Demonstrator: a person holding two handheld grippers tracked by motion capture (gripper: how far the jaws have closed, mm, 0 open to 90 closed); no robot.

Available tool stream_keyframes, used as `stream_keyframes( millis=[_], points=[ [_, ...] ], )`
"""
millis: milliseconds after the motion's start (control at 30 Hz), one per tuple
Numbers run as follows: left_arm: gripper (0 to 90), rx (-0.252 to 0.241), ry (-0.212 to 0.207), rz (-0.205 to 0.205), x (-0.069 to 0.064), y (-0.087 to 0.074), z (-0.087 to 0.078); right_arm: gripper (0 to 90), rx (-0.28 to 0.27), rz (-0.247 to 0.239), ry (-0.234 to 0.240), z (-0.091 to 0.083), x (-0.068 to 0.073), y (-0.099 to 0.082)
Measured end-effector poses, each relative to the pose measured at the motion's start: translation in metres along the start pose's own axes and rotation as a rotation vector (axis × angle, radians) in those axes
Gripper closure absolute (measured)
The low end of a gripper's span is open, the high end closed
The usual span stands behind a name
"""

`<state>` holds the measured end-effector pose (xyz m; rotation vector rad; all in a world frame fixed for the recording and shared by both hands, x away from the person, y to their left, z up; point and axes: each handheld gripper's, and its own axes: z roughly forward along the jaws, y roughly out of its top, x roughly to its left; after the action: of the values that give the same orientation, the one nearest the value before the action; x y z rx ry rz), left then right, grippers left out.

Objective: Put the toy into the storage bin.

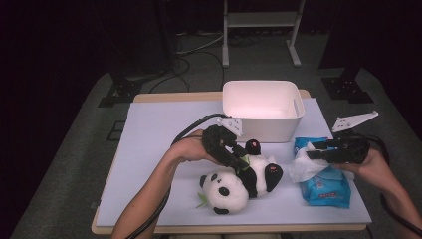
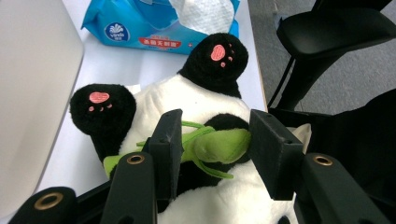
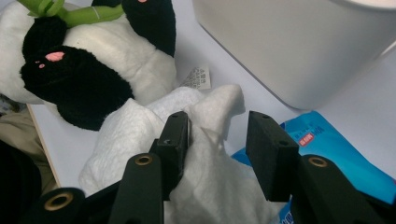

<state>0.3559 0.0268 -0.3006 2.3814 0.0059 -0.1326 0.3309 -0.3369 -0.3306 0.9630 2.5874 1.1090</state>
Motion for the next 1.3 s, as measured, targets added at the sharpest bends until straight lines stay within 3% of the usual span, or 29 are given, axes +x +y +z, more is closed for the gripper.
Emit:
stream_keyframes(
  millis=[100,267,467,533,767,933,1000,1033,1133,1167,1233,1267,1300],
  points=[
    [52.2,-0.001,0.004,-0.002,-0.001,-0.002,-0.001,55.4,0.042,-0.017,-0.022,0.002,0.001,0.003],
    [51.2,-0.001,0.007,-0.009,0.000,-0.004,-0.002,55.3,0.026,-0.003,-0.021,0.003,-0.001,0.000],
    [48.9,-0.003,0.006,-0.008,-0.001,-0.003,-0.001,53.2,0.009,0.014,0.013,0.008,-0.001,0.001],
    [47.8,0.000,0.009,-0.007,0.000,-0.003,-0.001,57.2,0.012,-0.016,-0.008,0.010,0.001,0.003],
    [45.7,-0.007,0.016,-0.003,-0.002,-0.002,-0.003,51.7,0.007,0.003,0.002,0.010,0.000,0.006],
    [44.8,-0.002,0.014,-0.001,-0.002,-0.002,-0.003,57.6,0.008,-0.003,-0.024,0.010,0.001,0.007],
    [44.7,-0.003,0.015,0.002,-0.002,-0.002,-0.003,54.9,0.009,-0.005,-0.029,0.011,0.001,0.008],
    [44.5,-0.007,0.017,0.001,-0.002,-0.002,-0.003,47.3,0.014,0.012,-0.037,0.012,0.000,0.009],
    [42.3,-0.010,0.025,0.002,-0.002,-0.001,-0.004,41.6,0.009,0.047,-0.036,0.013,-0.003,0.011],
    [41.3,-0.011,0.027,0.003,-0.002,0.000,-0.004,43.4,0.006,0.055,-0.040,0.013,-0.003,0.012],
    [40.7,-0.012,0.029,0.004,-0.002,0.000,-0.004,52.9,0.000,0.016,-0.074,0.012,0.000,0.014],
    [41.0,-0.012,0.029,0.004,-0.002,0.000,-0.004,52.9,0.000,0.016,-0.074,0.012,0.000,0.014],
    [41.3,-0.017,0.029,0.003,-0.002,0.001,-0.004,64.5,-0.012,-0.005,-0.067,0.011,0.003,0.016]
  ],
)
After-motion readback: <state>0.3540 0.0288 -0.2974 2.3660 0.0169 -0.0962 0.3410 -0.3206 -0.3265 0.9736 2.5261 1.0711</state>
